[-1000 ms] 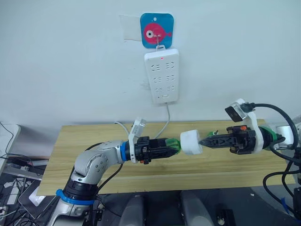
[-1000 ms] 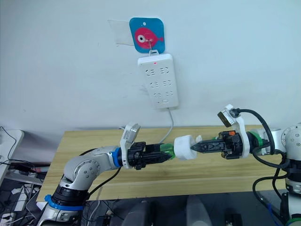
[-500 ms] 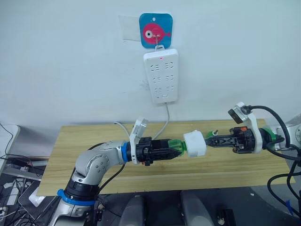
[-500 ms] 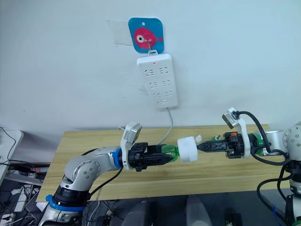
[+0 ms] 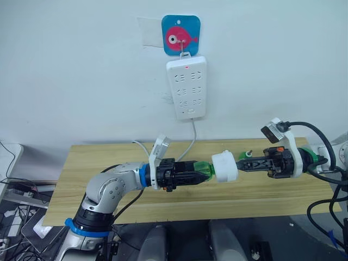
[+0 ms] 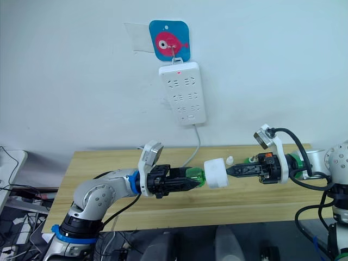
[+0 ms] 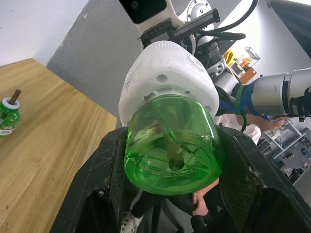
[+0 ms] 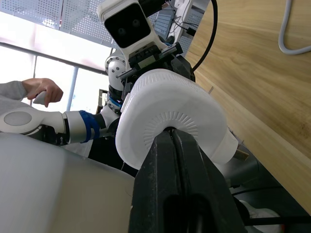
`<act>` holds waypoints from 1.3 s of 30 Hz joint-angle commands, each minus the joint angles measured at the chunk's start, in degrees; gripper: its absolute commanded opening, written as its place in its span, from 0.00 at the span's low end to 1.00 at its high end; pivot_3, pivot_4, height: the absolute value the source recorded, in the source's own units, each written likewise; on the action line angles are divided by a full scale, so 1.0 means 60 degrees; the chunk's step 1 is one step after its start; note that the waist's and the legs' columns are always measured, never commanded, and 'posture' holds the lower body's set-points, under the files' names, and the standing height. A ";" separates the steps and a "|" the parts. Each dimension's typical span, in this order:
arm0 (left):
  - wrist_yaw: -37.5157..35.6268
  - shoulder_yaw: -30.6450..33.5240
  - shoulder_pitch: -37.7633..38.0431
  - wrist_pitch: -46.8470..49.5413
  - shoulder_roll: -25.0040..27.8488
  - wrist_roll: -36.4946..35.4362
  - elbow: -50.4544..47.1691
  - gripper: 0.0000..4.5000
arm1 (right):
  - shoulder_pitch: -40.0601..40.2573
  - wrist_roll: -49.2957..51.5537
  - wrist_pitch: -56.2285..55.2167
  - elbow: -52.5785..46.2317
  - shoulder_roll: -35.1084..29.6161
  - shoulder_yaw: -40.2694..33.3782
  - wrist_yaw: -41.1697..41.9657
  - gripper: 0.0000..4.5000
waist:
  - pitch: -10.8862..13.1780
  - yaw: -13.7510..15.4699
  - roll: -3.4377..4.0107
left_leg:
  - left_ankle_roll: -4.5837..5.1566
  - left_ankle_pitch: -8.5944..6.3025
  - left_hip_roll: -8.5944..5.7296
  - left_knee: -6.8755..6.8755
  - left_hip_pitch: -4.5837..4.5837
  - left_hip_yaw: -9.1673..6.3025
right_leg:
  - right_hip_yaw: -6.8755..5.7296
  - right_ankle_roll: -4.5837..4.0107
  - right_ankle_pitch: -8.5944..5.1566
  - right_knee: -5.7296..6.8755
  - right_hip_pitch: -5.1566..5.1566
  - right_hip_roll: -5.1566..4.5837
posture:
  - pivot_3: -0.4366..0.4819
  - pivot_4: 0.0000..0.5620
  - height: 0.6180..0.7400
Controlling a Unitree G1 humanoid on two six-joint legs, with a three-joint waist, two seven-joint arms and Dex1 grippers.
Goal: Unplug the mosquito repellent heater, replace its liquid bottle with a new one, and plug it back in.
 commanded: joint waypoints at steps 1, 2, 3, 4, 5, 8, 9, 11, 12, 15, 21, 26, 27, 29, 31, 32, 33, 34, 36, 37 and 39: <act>-0.0018 0.0020 -0.0110 -0.0146 -0.0107 -0.0065 -0.0212 0.50 | -0.0198 0.0339 0.0082 -0.0226 0.0112 -0.0156 0.0077 0.01 | 0.0000 0.0000 0.0000 | 0.0000 0.0000 0.0000 0.0000 0.0000 0.0000 | 0.0000 0.0000 0.0000 0.0000 0.0000 0.0000 | 0.32 0.42 1.00; -0.0019 0.0006 -0.0113 -0.0145 -0.0119 -0.0065 -0.0214 0.50 | -0.0210 0.0340 0.0080 -0.0227 0.0189 -0.0169 0.0019 0.01 | 0.0000 0.0000 0.0000 | 0.0000 0.0000 0.0000 0.0000 0.0000 0.0000 | 0.0000 0.0000 0.0000 0.0000 0.0000 0.0000 | 0.32 0.42 1.00; -0.0019 -0.0005 -0.0110 -0.0139 -0.0125 -0.0069 -0.0228 0.50 | -0.0207 0.0322 0.0074 -0.0228 0.0254 -0.0182 -0.0039 0.01 | 0.0000 0.0000 0.0000 | 0.0000 0.0000 0.0000 0.0000 0.0000 0.0000 | 0.0000 0.0000 0.0000 0.0000 0.0000 0.0000 | 0.31 0.41 1.00; -0.0021 -0.0014 -0.0105 -0.0134 -0.0129 -0.0074 -0.0243 0.50 | -0.0195 0.0302 0.0070 -0.0238 0.0291 -0.0194 -0.0068 0.01 | 0.0000 -0.0001 0.0000 | 0.0000 0.0000 0.0000 0.0000 0.0000 0.0000 | 0.0000 0.0000 0.0000 0.0000 0.0000 0.0000 | 0.31 0.41 1.00; -0.0030 -0.0017 -0.0098 -0.0124 -0.0126 -0.0084 -0.0256 0.50 | -0.0174 0.0257 0.0057 -0.0249 0.0304 -0.0202 -0.0076 0.01 | 0.0000 -0.0001 0.0000 | 0.0000 0.0000 0.0000 0.0000 0.0000 0.0000 | 0.0000 0.0000 0.0000 0.0000 0.0000 0.0000 | 0.32 0.42 1.00; -0.0090 -0.0024 -0.0080 -0.0115 -0.0088 -0.0082 -0.0260 0.50 | -0.0115 0.0104 0.0031 -0.0220 0.0231 -0.0225 -0.0038 0.01 | 0.0000 0.0000 0.0000 | 0.0000 0.0000 0.0000 0.0000 0.0000 0.0000 | 0.0000 0.0000 0.0000 0.0000 0.0000 0.0000 | 0.32 0.41 1.00; -0.0113 -0.0016 -0.0078 -0.0115 -0.0065 -0.0082 -0.0253 0.50 | -0.0091 0.0031 0.0008 -0.0199 0.0148 -0.0223 0.0007 0.01 | 0.0000 0.0000 0.0000 | 0.0000 0.0000 0.0000 0.0000 0.0000 0.0000 | 0.0000 0.0000 0.0000 -0.0001 0.0000 0.0000 | 0.32 0.41 1.00; -0.0148 -0.0008 -0.0081 -0.0117 -0.0024 -0.0079 -0.0238 0.50 | -0.0071 -0.0127 -0.0030 -0.0096 -0.0034 -0.0220 0.0145 0.01 | 0.0000 0.0001 0.0000 | 0.0000 0.0000 0.0000 0.0000 0.0000 0.0000 | 0.0000 0.0000 0.0000 -0.0001 0.0000 -0.0001 | 0.32 0.41 1.00; -0.0155 -0.0012 -0.0088 -0.0120 -0.0017 -0.0075 -0.0227 0.50 | -0.0076 -0.0186 -0.0044 -0.0059 -0.0077 -0.0215 0.0199 0.01 | 0.0000 0.0001 0.0000 | 0.0000 0.0000 0.0000 0.0000 0.0000 -0.0001 | 0.0000 0.0000 0.0000 -0.0001 0.0000 -0.0001 | 0.32 0.41 1.00; -0.0163 -0.0013 -0.0086 -0.0140 0.0002 -0.0071 -0.0219 0.50 | -0.0141 -0.0641 -0.0237 0.0415 -0.0366 -0.0226 0.0398 0.01 | 0.0000 0.0001 0.0000 | 0.0000 0.0000 0.0000 0.0000 0.0000 0.0000 | 0.0000 0.0000 0.0000 0.0000 0.0000 0.0000 | 0.32 0.40 1.00; -0.0204 -0.0018 -0.0103 -0.0168 0.0019 -0.0061 -0.0216 0.50 | -0.0226 -0.1646 -0.0979 0.1053 -0.0761 0.0283 0.1159 0.01 | -0.0001 -0.0011 0.0000 | 0.0000 0.0000 0.0000 0.0000 0.0000 0.0003 | 0.0000 0.0000 0.0000 -0.0001 -0.0001 0.0000 | 0.32 0.38 1.00; -0.0227 -0.0050 -0.0187 -0.0099 0.0000 -0.0122 -0.0245 0.50 | -0.0181 -0.2466 -0.1693 0.1263 -0.0245 0.0781 0.1317 0.01 | -0.0001 -0.0011 0.0000 | 0.0000 0.0000 0.0000 0.0000 0.0001 0.0004 | 0.0001 0.0000 0.0000 0.0003 -0.0001 0.0001 | 0.32 0.38 1.00; -0.0250 -0.0061 -0.0211 -0.0086 0.0007 -0.0128 -0.0239 0.50 | -0.0170 -0.2581 -0.1807 0.1290 -0.0086 0.0842 0.1276 0.01 | -0.0001 -0.0011 0.0000 | 0.0000 0.0000 0.0000 0.0000 0.0001 0.0002 | 0.0000 0.0000 0.0000 0.0002 -0.0001 0.0001 | 0.32 0.37 1.00; -0.0259 -0.0058 -0.0249 -0.0044 0.0008 -0.0177 -0.0256 0.50 | -0.0127 -0.2748 -0.1943 0.1321 0.0307 0.0920 0.1188 0.01 | -0.0002 -0.0004 0.0000 | -0.0001 0.0000 -0.0001 0.0000 0.0001 0.0002 | 0.0001 0.0000 0.0000 0.0002 -0.0001 0.0000 | 0.33 0.37 1.00; -0.0230 -0.0048 -0.0300 0.0023 -0.0002 -0.0251 -0.0302 0.50 | -0.0020 -0.2908 -0.2076 0.1335 0.0746 0.1003 0.1052 0.01 | -0.0002 -0.0007 0.0000 | -0.0001 0.0001 -0.0001 0.0000 0.0001 0.0001 | 0.0000 0.0000 0.0000 0.0002 -0.0001 0.0000 | 0.33 0.37 1.00; -0.0182 -0.0012 -0.0323 0.0073 -0.0026 -0.0316 -0.0321 0.50 | 0.0070 -0.2940 -0.2083 0.1302 0.0941 0.1025 0.1008 0.01 | -0.0002 -0.0002 0.0000 | -0.0001 0.0001 -0.0001 0.0000 0.0001 0.0000 | 0.0000 0.0000 0.0000 0.0005 -0.0001 0.0000 | 0.33 0.37 1.00; -0.0154 0.0009 -0.0347 0.0095 -0.0035 -0.0342 -0.0331 0.50 | 0.0181 -0.2905 -0.2009 0.1179 0.1099 0.1026 0.0961 0.01 | -0.0002 0.0002 0.0000 | -0.0001 0.0001 -0.0001 0.0000 0.0001 -0.0002 | 0.0000 0.0000 0.0000 0.0006 -0.0001 0.0000 | 0.34 0.37 1.00; -0.0141 0.0021 -0.0366 0.0090 -0.0028 -0.0337 -0.0328 0.50 | 0.0304 -0.2821 -0.1886 0.1000 0.1193 0.1011 0.0945 0.01 | -0.0002 0.0003 0.0001 | -0.0002 0.0001 0.0000 0.0000 0.0001 -0.0006 | -0.0003 0.0000 0.0000 0.0005 -0.0001 0.0000 | 0.34 0.37 1.00; -0.0086 0.0079 -0.0399 0.0062 -0.0012 -0.0289 -0.0278 0.50 | 0.0590 -0.2556 -0.1575 0.0548 0.1262 0.0928 0.0956 0.01 | -0.0002 0.0007 0.0001 | -0.0001 0.0001 -0.0002 0.0000 0.0000 -0.0005 | -0.0002 0.0000 0.0000 0.0004 -0.0002 -0.0002 | 0.34 0.37 1.00; -0.0058 0.0116 -0.0407 0.0021 -0.0005 -0.0235 -0.0228 0.50 | 0.0738 -0.2393 -0.1382 0.0303 0.1250 0.0858 0.0974 0.01 | -0.0002 0.0008 0.0001 | -0.0001 0.0001 -0.0002 0.0000 0.0000 -0.0007 | -0.0003 0.0000 0.0000 0.0003 -0.0002 -0.0002 | 0.35 0.37 1.00; -0.0004 0.0193 -0.0410 -0.0037 -0.0008 -0.0168 -0.0113 0.50 | 0.1020 -0.2006 -0.0962 -0.0205 0.1201 0.0639 0.0992 0.01 | -0.0002 0.0018 0.0000 | -0.0002 0.0001 -0.0004 0.0000 -0.0001 -0.0006 | -0.0002 0.0000 0.0000 0.0002 -0.0001 -0.0005 | 0.34 0.37 1.00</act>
